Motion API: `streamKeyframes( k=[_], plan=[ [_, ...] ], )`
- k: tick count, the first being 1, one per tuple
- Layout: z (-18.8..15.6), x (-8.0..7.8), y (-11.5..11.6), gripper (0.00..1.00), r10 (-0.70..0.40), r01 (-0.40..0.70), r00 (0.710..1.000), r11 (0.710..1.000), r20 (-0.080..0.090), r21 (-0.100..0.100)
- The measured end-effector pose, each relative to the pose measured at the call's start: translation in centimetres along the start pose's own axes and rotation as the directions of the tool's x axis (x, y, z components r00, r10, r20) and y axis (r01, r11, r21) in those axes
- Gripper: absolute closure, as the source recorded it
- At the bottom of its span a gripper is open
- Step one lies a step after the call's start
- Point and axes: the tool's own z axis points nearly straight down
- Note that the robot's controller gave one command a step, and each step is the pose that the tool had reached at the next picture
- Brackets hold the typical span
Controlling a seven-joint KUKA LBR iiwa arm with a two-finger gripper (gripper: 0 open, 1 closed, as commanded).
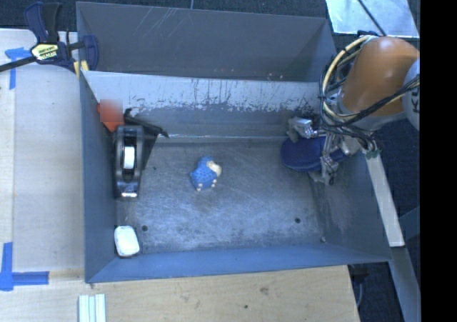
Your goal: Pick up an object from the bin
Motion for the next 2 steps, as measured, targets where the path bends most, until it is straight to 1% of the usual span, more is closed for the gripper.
streamKeyframes(
  k=[1,2],
  plan=[
    [-10.3,2.8,7.2,0.00,-0.104,0.104,0.995,0.995,-0.002,0.004],
    [-6.7,3.2,0.6,0.00,-0.107,0.107,0.994,0.994,-0.006,0.004]
  ],
)
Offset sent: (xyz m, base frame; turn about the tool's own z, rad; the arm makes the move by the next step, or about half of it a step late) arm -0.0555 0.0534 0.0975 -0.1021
